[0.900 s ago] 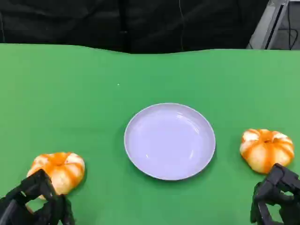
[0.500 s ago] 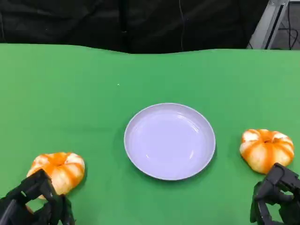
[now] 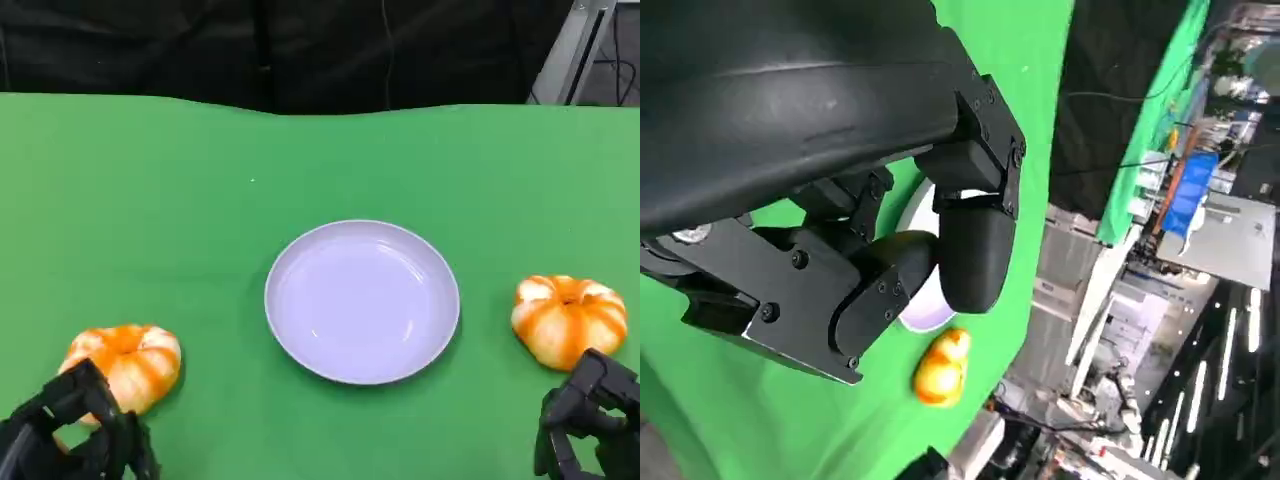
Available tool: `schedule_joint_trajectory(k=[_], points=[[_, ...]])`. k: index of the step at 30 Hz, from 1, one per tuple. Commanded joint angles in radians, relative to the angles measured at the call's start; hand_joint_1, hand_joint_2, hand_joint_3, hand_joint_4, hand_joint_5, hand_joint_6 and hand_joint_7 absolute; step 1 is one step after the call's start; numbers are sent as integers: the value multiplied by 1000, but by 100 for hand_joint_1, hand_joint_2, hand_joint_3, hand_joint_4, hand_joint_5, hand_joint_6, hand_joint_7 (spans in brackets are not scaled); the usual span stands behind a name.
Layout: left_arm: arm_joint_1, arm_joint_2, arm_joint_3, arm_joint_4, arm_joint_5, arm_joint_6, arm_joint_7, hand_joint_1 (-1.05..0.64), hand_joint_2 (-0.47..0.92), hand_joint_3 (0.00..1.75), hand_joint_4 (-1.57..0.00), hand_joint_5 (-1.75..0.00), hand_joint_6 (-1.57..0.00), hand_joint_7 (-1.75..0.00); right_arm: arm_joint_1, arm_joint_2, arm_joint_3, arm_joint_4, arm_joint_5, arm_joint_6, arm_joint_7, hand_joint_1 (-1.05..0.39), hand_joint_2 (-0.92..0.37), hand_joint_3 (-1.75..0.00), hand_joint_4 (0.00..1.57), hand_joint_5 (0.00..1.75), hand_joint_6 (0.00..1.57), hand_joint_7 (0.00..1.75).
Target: Grasp the bread from the table and place it into the plate.
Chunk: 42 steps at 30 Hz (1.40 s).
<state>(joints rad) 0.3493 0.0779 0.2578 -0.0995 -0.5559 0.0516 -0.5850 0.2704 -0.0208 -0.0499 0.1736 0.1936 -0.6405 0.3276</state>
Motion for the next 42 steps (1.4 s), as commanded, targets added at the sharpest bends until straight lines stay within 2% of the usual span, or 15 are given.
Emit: schedule_joint_trajectory(k=[1,2,3,5,6,10,14,17,21,29,36,42], points=[[8,-16,-19,61,294,-341,116,-30,83,48,-53,-96,-62,-60,3,-11,-4,-11,1,2,-5,-14,-50,-129,86,175,77,160],[8,-8,-21,94,437,-476,188,-33,88,39,-54,-86,-64,-46,4,-11,-3,-13,4,4,-3,-14,-50,-129,86,175,77,160],[6,0,-20,119,525,-558,237,-46,90,34,-42,-60,-57,-25,4,-12,-2,-15,7,6,-2,-14,-50,-129,86,175,77,160],[6,17,-12,154,717,-697,360,-54,92,31,-39,-41,-56,-11,5,-12,-3,-16,6,9,-4,-14,-50,-129,86,175,77,160],[7,23,-7,163,798,-742,420,-63,92,28,-28,-29,-48,-4,5,-12,-3,-15,3,9,-7,-14,-50,-128,86,175,77,159],[7,38,-1,151,1072,-804,642,-73,92,20,-17,-15,-40,0,-1,-12,-6,-6,5,-1,-6,-14,-51,-128,86,175,77,159],[-14,84,-25,142,1294,-779,831,-78,92,16,-18,-12,-41,-1,-1,-13,-6,-8,1,3,-10,-14,-51,-127,87,175,78,159],[-33,123,-55,137,1389,-726,909,-78,92,10,-20,-12,-41,-1,-2,-14,-7,-6,1,1,-9,-14,-50,-128,87,175,78,159],[-76,192,-103,128,1494,-626,954,-73,86,3,-27,-12,-45,-1,-3,-13,-6,-7,1,6,-10,-14,-50,-129,86,175,77,159],[-213,323,-231,192,1498,-450,811,-74,86,1,-36,-8,-49,-1,-2,-10,-2,-7,0,-6,-7,-15,-50,-129,85,175,77,158],[-363,352,-328,396,1450,-381,820,-74,88,1,-48,-7,-54,-2,1,-7,1,-10,-13,-10,-16,-16,-51,-127,85,175,77,157],[-437,353,-389,535,1424,-337,856,-73,90,1,-48,-3,-53,0,-2,-4,2,-9,-20,-11,-25,-15,-51,-128,86,175,77,158]])
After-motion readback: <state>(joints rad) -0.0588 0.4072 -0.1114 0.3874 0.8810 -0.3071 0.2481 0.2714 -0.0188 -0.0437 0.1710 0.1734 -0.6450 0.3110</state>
